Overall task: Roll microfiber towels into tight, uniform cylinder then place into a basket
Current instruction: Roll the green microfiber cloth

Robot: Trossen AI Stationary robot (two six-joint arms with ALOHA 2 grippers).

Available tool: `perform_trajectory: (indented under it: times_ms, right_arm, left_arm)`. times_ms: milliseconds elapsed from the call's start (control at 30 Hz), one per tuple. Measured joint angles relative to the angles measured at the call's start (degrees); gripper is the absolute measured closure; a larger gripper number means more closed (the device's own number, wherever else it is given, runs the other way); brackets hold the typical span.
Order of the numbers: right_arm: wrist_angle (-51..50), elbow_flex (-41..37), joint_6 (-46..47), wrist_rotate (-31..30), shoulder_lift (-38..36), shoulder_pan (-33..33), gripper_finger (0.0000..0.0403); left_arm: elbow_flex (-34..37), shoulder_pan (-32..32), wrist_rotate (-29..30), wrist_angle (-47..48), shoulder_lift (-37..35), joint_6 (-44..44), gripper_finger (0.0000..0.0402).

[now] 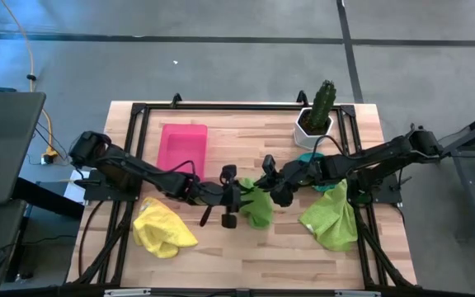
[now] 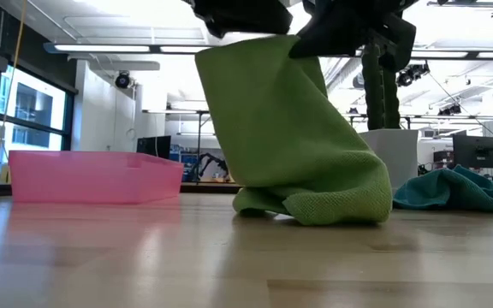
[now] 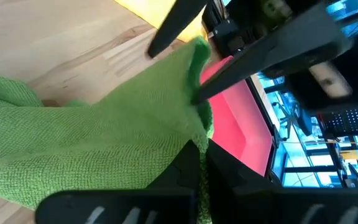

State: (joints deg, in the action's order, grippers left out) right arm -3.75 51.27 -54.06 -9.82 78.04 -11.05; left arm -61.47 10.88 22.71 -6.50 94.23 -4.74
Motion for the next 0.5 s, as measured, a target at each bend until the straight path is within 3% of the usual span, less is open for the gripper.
perform_trajectory:
  times_ms: [500]
  right_arm:
    - [0.1,0.0,0.0,-0.5,0.0,0.0,0.0403]
  left_arm:
    - [0.0,0.0,0.2,8.7,1.6,9.8,0.0273]
